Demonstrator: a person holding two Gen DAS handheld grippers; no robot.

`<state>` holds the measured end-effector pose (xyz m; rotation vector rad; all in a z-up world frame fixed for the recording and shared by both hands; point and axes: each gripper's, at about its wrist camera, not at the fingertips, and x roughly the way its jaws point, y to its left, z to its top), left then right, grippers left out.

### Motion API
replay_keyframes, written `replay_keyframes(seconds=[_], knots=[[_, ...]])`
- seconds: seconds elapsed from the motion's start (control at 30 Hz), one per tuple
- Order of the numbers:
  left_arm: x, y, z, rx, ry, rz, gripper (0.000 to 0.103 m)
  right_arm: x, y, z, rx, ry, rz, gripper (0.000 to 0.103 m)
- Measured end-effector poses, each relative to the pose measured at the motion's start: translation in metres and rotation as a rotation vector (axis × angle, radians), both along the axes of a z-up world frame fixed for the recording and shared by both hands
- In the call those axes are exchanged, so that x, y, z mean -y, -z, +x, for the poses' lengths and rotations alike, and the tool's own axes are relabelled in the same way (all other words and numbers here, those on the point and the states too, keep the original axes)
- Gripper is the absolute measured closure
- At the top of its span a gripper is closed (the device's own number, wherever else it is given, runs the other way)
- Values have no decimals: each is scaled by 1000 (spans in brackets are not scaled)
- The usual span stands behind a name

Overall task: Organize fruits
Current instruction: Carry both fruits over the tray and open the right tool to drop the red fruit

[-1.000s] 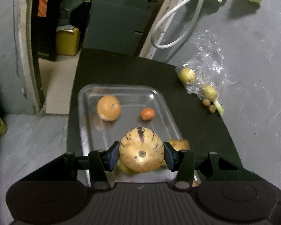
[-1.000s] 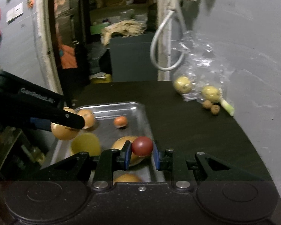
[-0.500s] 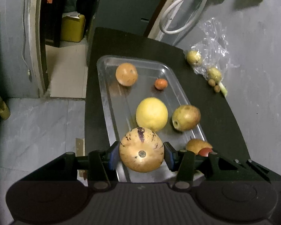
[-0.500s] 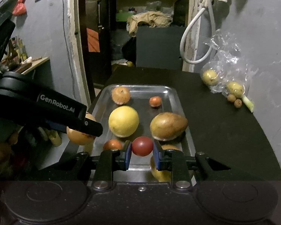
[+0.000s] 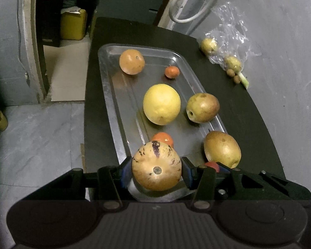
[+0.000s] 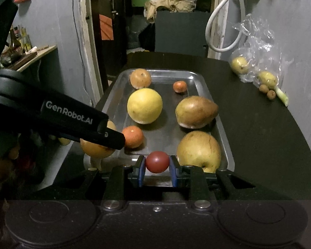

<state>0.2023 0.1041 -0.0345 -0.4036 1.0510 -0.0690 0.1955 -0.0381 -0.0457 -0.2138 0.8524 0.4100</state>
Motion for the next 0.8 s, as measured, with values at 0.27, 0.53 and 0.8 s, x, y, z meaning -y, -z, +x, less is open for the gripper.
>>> replay_keyframes(seconds=[0.27,0.53,0.8], knots=[[6,4,3,-9,15,7,49,0,8,-1,-19,14,-15,77],[8,6,2,-20,24,4,49,-3,9,-1,-10,12,-21,77],[9,8,0,-23,32,0,49,-3,9,-3,-7,23,-24,76]])
